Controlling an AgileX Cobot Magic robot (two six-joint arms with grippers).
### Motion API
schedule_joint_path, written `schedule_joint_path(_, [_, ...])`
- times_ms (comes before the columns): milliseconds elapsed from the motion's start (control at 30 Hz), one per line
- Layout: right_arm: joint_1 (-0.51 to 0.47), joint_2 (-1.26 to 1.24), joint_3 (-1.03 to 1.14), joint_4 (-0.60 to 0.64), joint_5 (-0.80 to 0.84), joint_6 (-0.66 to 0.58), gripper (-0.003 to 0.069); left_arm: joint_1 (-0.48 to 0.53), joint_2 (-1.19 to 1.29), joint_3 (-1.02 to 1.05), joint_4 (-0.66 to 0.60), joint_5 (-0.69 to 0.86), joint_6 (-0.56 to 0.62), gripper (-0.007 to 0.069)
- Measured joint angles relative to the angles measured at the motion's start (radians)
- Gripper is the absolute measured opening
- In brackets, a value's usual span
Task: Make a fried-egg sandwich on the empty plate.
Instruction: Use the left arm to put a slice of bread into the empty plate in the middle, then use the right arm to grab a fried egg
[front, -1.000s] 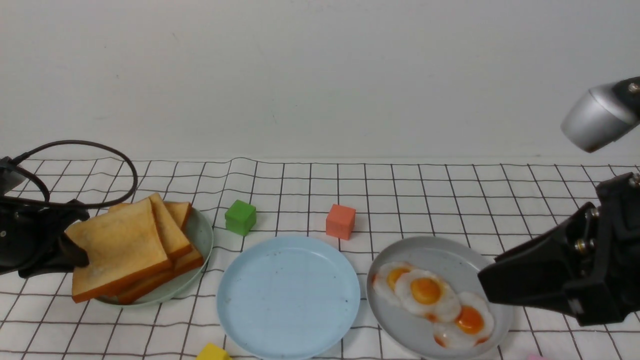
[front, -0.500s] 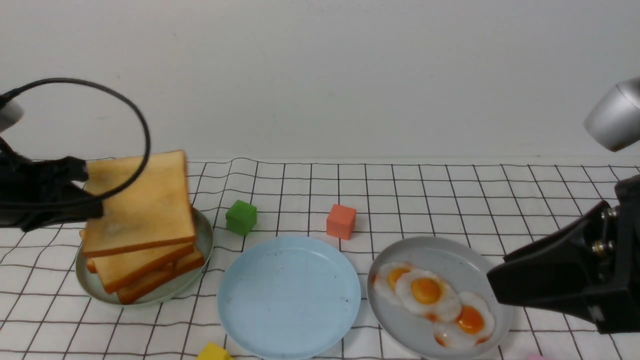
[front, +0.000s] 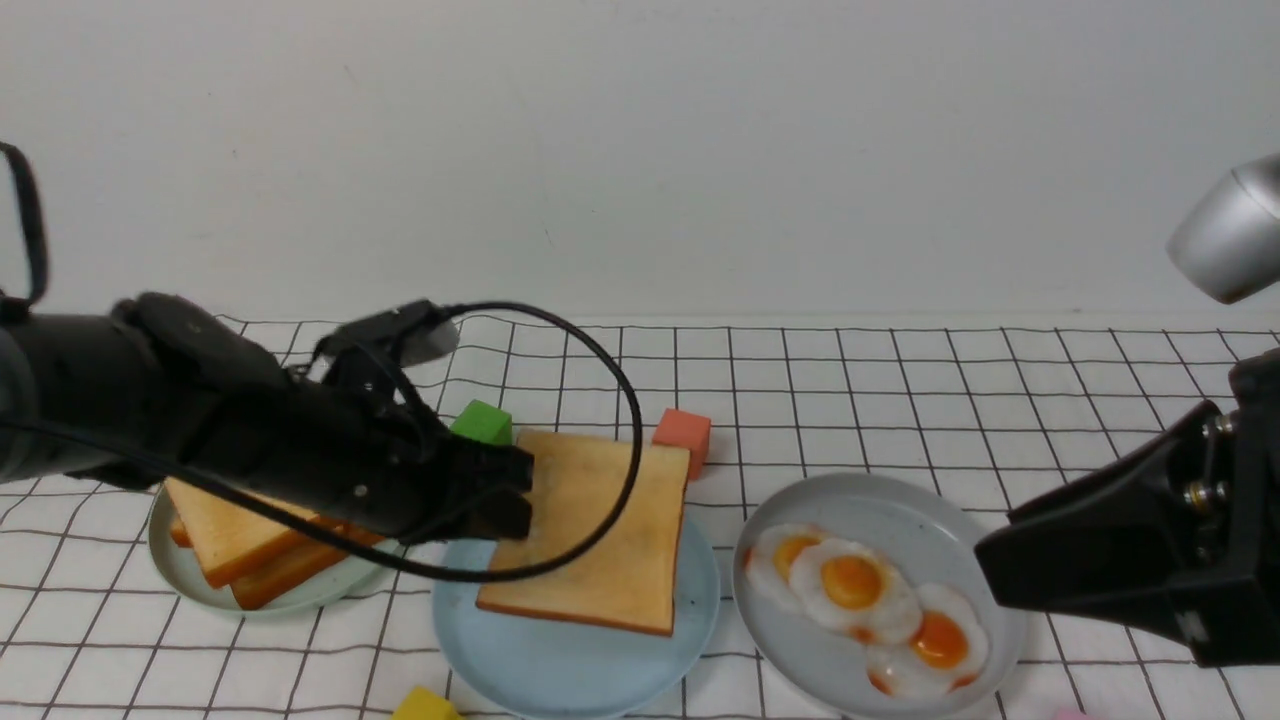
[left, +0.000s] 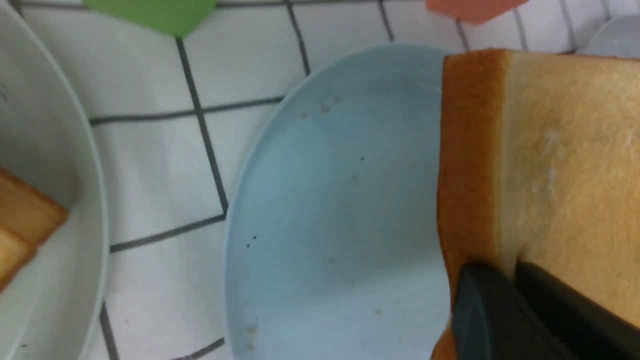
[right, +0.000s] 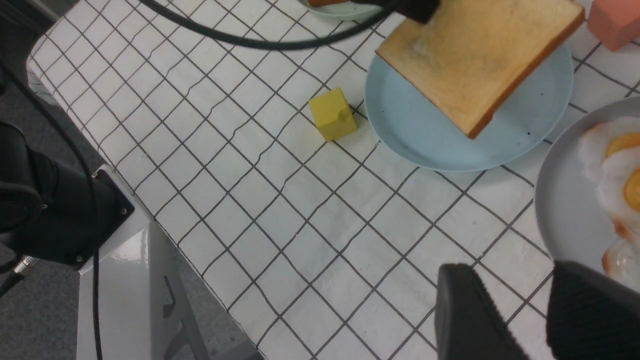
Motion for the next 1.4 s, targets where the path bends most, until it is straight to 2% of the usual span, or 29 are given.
schedule_joint_path(233, [0.000, 0.000, 0.000, -0.001, 0.000, 0.000, 0.0265, -0.005, 0.074, 0.001, 0.010, -0.049, -0.063, 0.0055])
schedule_joint_path(267, [0.000, 0.000, 0.000, -0.005, -0.003, 0.000, 0.0265, -0.005, 0.074, 0.001, 0.013, -0.053, -0.067, 0.0069])
schedule_joint_path(333, [0.000, 0.000, 0.008, -0.019, -0.031, 0.000, 0.0265, -0.005, 0.073, 0.001, 0.027, -0.058, -0.097, 0.0146])
schedule_joint_path(367, [0.000, 0.000, 0.009, -0.023, -0.034, 0.000, 0.0265, -0.005, 0.073, 0.001, 0.027, -0.058, -0.100, 0.0146])
schedule_joint_path(400, [0.000, 0.000, 0.015, -0.030, -0.048, 0.000, 0.0265, -0.005, 0.073, 0.001, 0.034, -0.058, -0.111, 0.0183])
schedule_joint_path(467, [0.000, 0.000, 0.037, -0.050, -0.084, 0.000, 0.0265, -0.005, 0.073, 0.001, 0.065, -0.055, -0.140, 0.0306])
schedule_joint_path(500, [0.000, 0.000, 0.039, -0.052, -0.087, 0.000, 0.0265, -0.005, 0.072, 0.001, 0.069, -0.054, -0.145, 0.0326])
schedule_joint_path(567, [0.000, 0.000, 0.043, -0.069, -0.101, 0.000, 0.0265, -0.005, 0.066, -0.010, 0.127, -0.026, -0.178, 0.0467])
schedule_joint_path(600, [0.000, 0.000, 0.043, -0.071, -0.102, 0.000, 0.0265, -0.005, 0.062, -0.010, 0.133, -0.023, -0.180, 0.0477])
schedule_joint_path(667, [0.000, 0.005, 0.042, -0.093, -0.104, 0.001, 0.0265, -0.005, 0.029, -0.048, 0.205, 0.022, -0.210, 0.0575])
schedule_joint_path(733, [0.000, 0.023, 0.032, -0.120, -0.100, 0.020, 0.0269, -0.005, -0.010, -0.098, 0.257, 0.090, -0.233, 0.0622])
schedule_joint_path(800, [0.000, 0.065, 0.011, -0.162, -0.094, 0.067, 0.0283, -0.005, -0.057, -0.172, 0.310, 0.187, -0.245, 0.0633])
schedule_joint_path(867, [0.000, 0.113, -0.010, -0.211, -0.087, 0.113, 0.0302, -0.006, -0.114, -0.245, 0.332, 0.321, -0.249, 0.0624])
schedule_joint_path(967, [0.000, 0.189, -0.041, -0.282, -0.076, 0.170, 0.0333, -0.030, -0.201, -0.329, 0.334, 0.468, -0.245, 0.0567])
schedule_joint_path(1100, [-0.032, 0.333, -0.120, -0.328, -0.051, 0.197, 0.0378, -0.111, -0.365, -0.354, 0.366, 0.559, -0.259, 0.0391])
schedule_joint_path(1133, [-0.047, 0.360, -0.136, -0.326, -0.049, 0.197, 0.0385, -0.145, -0.408, -0.344, 0.390, 0.561, -0.279, 0.0325])
schedule_joint_path(1167, [-0.055, 0.373, -0.143, -0.324, -0.049, 0.197, 0.0386, -0.151, -0.417, -0.344, 0.396, 0.561, -0.279, 0.0325])
schedule_joint_path(1200, [-0.092, 0.418, -0.164, -0.306, -0.054, 0.184, 0.0393, -0.199, -0.485, -0.318, 0.450, 0.558, -0.328, 0.0227])
schedule_joint_path(1367, [-0.185, 0.539, -0.176, -0.199, -0.089, 0.027, 0.0395, -0.323, -0.647, -0.197, 0.634, 0.533, -0.502, 0.0046])
schedule_joint_path(1400, [-0.206, 0.586, -0.177, -0.157, -0.096, -0.051, 0.0395, -0.356, -0.700, -0.147, 0.688, 0.519, -0.573, 0.0003])
